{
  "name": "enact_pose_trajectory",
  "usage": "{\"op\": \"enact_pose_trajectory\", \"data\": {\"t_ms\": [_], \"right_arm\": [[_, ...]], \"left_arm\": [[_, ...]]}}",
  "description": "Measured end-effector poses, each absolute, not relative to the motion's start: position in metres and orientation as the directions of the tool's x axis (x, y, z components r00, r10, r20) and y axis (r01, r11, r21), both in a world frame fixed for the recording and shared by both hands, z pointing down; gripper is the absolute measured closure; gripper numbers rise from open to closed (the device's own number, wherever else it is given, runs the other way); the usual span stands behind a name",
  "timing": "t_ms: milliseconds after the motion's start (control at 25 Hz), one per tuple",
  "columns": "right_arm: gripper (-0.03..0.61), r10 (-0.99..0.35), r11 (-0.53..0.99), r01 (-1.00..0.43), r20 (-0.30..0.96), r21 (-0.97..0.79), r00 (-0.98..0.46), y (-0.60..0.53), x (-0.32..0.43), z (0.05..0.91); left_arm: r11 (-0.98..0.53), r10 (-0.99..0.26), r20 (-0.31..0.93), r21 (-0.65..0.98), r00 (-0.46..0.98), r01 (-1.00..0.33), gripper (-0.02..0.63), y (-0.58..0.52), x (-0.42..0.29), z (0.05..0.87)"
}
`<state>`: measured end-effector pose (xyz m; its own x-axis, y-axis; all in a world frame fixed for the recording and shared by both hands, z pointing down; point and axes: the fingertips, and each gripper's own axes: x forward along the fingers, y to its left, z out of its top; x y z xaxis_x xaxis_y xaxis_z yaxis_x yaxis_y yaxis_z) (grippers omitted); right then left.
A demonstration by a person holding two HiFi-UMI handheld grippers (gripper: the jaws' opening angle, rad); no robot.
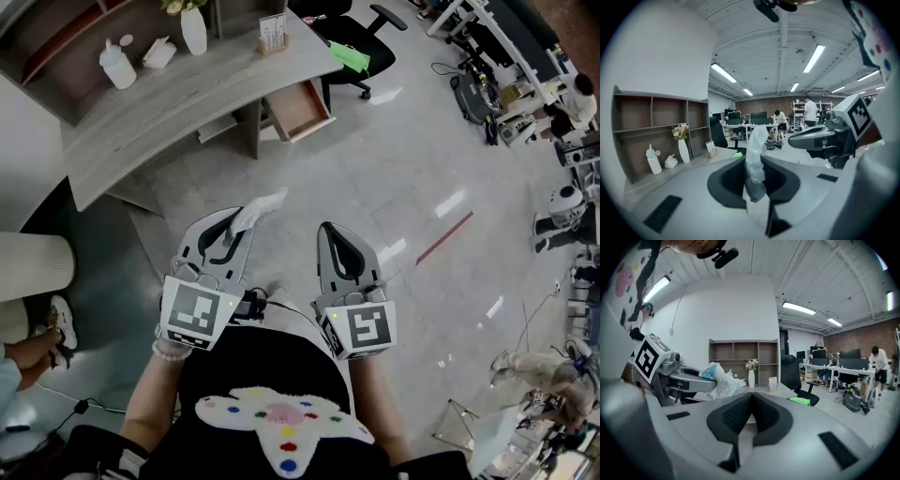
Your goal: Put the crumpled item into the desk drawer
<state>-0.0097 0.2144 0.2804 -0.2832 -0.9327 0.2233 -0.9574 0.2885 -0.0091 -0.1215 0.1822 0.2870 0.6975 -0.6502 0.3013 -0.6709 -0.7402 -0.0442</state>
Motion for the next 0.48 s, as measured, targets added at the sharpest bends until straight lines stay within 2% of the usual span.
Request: {"op": "enact_pose_trajectory", "data": {"t_ms": [480], "right_arm": [[0.577, -0.914, 0.347, -0.937, 0.213, -0.035, -0.346, 0.223, 0.008, 0.281]], "left_arm": [[-0.696, -0.696, 0.299, -0.053, 0.653, -0.716, 0.552, 0.198, -0.104, 0.282]]}}
